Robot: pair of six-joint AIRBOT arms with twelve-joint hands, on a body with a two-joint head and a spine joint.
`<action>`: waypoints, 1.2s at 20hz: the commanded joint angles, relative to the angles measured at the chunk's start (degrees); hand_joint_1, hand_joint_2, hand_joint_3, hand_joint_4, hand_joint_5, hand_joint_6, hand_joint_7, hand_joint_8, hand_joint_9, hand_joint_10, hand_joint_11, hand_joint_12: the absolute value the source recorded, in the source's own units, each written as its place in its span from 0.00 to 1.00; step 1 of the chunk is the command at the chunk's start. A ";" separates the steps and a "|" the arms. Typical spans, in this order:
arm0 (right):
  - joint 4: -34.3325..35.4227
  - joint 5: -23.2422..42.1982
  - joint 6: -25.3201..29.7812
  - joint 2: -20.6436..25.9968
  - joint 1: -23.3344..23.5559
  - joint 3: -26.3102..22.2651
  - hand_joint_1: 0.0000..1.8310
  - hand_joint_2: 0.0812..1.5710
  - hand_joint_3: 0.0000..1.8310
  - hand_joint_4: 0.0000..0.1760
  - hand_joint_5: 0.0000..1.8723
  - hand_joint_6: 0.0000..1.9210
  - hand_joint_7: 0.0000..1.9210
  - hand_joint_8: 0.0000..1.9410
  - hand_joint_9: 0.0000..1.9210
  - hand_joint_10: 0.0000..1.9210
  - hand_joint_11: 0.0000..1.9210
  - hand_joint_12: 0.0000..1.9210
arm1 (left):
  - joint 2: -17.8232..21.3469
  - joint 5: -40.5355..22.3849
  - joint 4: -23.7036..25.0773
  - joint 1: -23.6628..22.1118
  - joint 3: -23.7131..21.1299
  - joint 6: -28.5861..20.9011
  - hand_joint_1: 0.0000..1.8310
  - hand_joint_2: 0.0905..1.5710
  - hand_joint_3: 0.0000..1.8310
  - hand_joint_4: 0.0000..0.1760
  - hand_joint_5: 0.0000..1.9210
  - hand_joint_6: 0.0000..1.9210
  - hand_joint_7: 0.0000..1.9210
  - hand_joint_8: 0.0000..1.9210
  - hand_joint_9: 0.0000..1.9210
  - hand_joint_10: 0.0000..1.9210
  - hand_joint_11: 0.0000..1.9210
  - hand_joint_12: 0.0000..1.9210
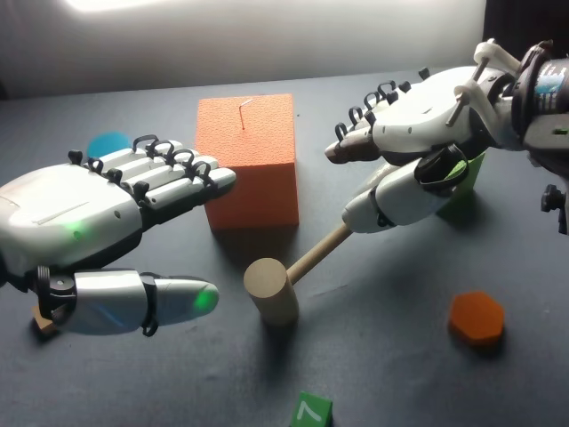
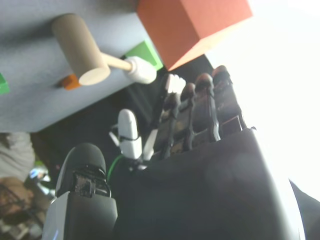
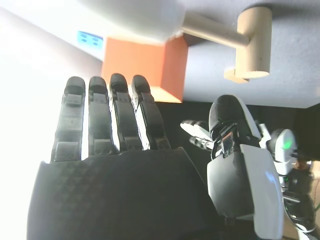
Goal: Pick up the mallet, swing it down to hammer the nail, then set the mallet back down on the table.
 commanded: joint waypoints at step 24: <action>-0.70 4.03 -0.39 -4.63 -3.20 6.60 0.58 0.66 0.00 0.00 0.04 0.00 0.01 0.00 0.00 0.00 0.00 0.08 | -7.41 -5.47 -0.38 -3.53 10.05 -0.51 0.00 0.79 0.00 0.00 0.00 0.00 0.00 0.00 0.00 0.00 0.00 0.00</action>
